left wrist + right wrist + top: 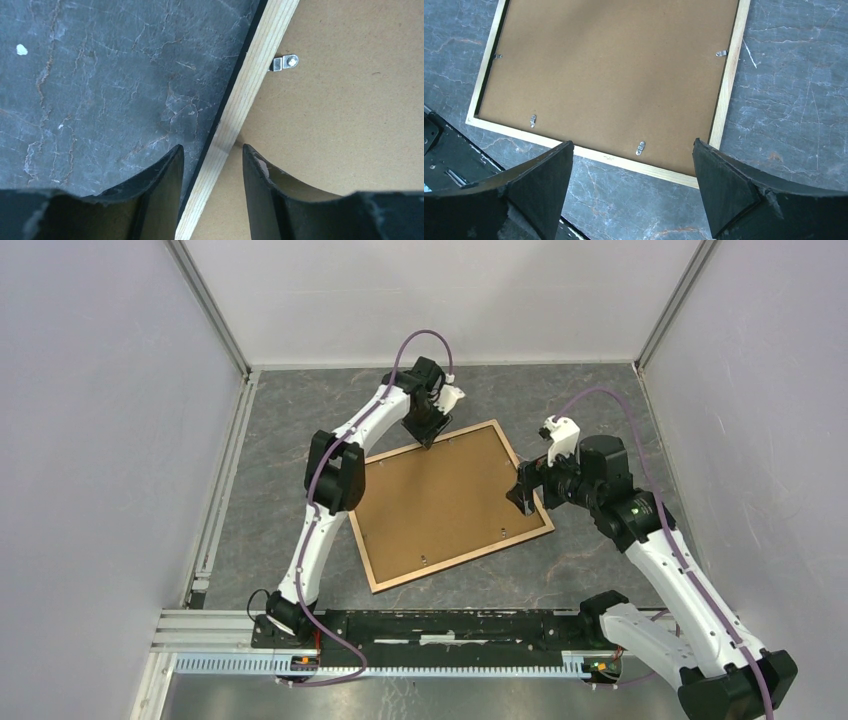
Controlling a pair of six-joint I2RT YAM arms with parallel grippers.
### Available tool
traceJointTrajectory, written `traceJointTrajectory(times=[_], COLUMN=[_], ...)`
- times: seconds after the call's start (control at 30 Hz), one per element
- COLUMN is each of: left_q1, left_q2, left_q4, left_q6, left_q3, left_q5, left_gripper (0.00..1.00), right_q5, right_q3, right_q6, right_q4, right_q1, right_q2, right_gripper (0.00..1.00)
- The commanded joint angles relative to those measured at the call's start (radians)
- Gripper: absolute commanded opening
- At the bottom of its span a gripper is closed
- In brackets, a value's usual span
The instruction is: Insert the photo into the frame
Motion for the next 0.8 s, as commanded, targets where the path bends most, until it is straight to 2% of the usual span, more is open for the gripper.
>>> traceJointTrajectory(times=[0.0, 0.1, 0.23, 0.37, 0.43, 0.53, 0.67, 0.77], left_q1=[-0.006, -0.007, -0.006, 0.009, 0.024, 0.039, 0.064, 0.069], left_q2=[0.02, 0.033, 0.047, 0.004, -0.027, -0.082, -0.197, -0.293], left_q4=[-0.008, -0.003, -0.028, -0.027, -0.01, 0.024, 0.085, 0.148], left_q6=[0.027, -0.003, -0.048, -0.084, -0.114, -0.243, -0.464, -0.615], left_q3=[0.012, 0.014, -0.001, -0.11, -0.18, -0.271, -0.455, -0.651], left_q5=[-0.021, -0.068, -0.12, -0.155, -0.176, -0.229, -0.207, -0.193], left_gripper=[0.49, 0.42, 0.34, 0.27, 0.18, 0.03, 0.02, 0.02], right_q5=[0.098, 0.222, 0.2, 0.315, 0.313, 0.35, 0.391, 0.389], right_q3=[0.003, -0.035, -0.12, -0.08, -0.05, -0.04, -0.023, -0.011], right_q6=[0.075, 0.157, 0.224, 0.231, 0.215, 0.248, 0.326, 0.367], right_q4=[0.04, 0.076, 0.146, 0.072, 0.059, 0.075, 0.077, 0.075], right_q1=[0.001, 0.0, -0.024, -0.034, -0.033, -0.035, -0.034, -0.035], right_q2=[-0.023, -0.065, -0.126, -0.061, -0.027, -0.009, 0.053, 0.132], right_gripper=[0.93, 0.98, 0.98, 0.98, 0.98, 0.98, 0.98, 0.98])
